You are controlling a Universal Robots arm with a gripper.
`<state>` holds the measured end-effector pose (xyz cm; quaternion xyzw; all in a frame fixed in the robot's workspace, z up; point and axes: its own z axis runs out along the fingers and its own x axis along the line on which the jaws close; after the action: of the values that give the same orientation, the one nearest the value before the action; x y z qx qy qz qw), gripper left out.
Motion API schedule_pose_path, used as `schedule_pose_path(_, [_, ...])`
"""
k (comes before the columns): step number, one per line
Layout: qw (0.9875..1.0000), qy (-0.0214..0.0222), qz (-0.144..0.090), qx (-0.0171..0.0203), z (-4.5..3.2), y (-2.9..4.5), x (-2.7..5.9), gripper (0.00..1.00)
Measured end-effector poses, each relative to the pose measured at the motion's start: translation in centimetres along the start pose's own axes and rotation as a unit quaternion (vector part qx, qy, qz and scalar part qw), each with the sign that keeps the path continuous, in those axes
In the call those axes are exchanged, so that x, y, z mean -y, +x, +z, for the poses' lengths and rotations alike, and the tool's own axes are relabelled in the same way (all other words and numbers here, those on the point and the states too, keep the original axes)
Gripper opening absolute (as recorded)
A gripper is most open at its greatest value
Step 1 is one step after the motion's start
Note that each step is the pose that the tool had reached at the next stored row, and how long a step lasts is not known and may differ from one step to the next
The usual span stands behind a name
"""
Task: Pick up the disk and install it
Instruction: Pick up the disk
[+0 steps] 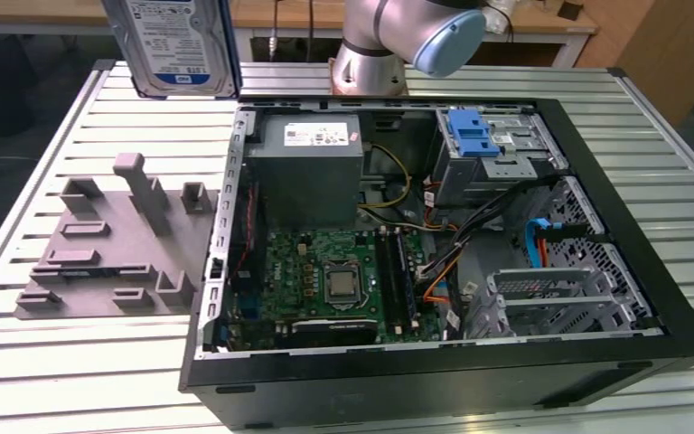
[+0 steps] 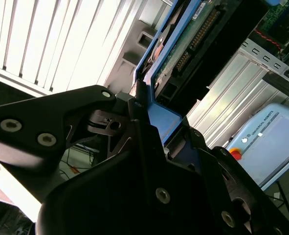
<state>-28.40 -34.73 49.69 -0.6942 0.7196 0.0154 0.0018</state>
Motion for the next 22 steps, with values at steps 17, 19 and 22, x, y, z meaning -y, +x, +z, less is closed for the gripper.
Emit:
schedule_pose_path(17, [1.0, 0.0, 0.0, 0.0, -0.02, -0.03, 0.93, 0.36])
schedule_pose_path(19, [1.0, 0.0, 0.0, 0.0, -0.02, -0.04, 1.05, 0.36])
schedule_pose_path(22, [1.0, 0.0, 0.0, 0.0, -0.03, -0.05, 1.29, 0.36])
